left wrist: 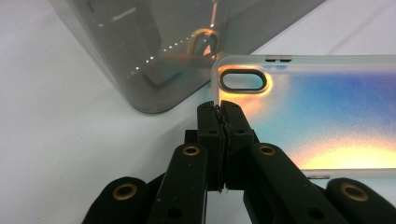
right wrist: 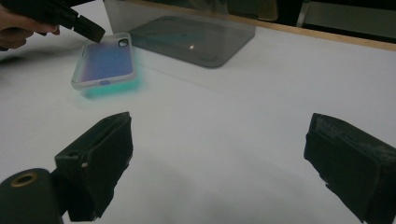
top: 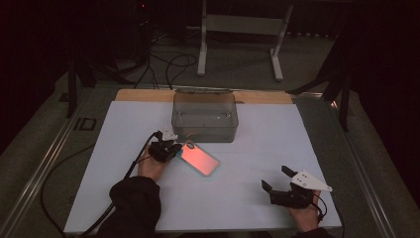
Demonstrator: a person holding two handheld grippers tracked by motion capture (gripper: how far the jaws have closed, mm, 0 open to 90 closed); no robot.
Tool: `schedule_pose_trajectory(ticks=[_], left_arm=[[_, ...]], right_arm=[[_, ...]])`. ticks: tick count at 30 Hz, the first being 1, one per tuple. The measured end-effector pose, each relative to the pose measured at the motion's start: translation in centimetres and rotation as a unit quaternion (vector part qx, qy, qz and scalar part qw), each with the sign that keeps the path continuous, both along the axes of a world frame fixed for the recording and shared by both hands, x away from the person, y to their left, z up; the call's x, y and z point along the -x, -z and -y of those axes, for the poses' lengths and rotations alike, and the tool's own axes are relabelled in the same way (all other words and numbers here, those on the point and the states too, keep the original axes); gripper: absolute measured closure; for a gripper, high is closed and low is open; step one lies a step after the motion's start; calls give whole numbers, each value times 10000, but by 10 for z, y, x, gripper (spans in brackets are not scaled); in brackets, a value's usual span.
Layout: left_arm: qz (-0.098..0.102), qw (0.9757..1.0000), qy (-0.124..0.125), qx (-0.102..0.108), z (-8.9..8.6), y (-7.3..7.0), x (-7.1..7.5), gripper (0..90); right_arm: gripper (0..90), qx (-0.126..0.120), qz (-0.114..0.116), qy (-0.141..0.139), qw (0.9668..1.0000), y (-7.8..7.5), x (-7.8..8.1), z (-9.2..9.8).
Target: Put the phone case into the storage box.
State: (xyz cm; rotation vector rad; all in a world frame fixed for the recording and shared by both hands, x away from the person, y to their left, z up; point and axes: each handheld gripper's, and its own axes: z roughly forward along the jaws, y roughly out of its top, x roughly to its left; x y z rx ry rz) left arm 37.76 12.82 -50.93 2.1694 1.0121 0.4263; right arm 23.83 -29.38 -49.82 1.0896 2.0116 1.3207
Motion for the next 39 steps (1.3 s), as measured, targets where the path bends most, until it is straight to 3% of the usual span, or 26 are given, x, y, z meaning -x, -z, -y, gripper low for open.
schedule_pose_trajectory(ticks=[22, 30, 34, 39], left_arm=[[354, 9993, 94, 114, -6, -19, 14, 890], [430, 9989, 93, 162, -9, -24, 18, 889], [478, 9986, 81, 193, -10, -26, 19, 889], [526, 9984, 71, 199, -12, -29, 19, 889]], right_arm=[[78, -67, -45, 11, 10000, 0, -2, 1], [78, -153, -156, -65, 9997, -2, -3, -2], [78, -179, -317, -175, 9992, -1, -6, -4], [78, -203, -378, -189, 9989, -8, -10, -6]])
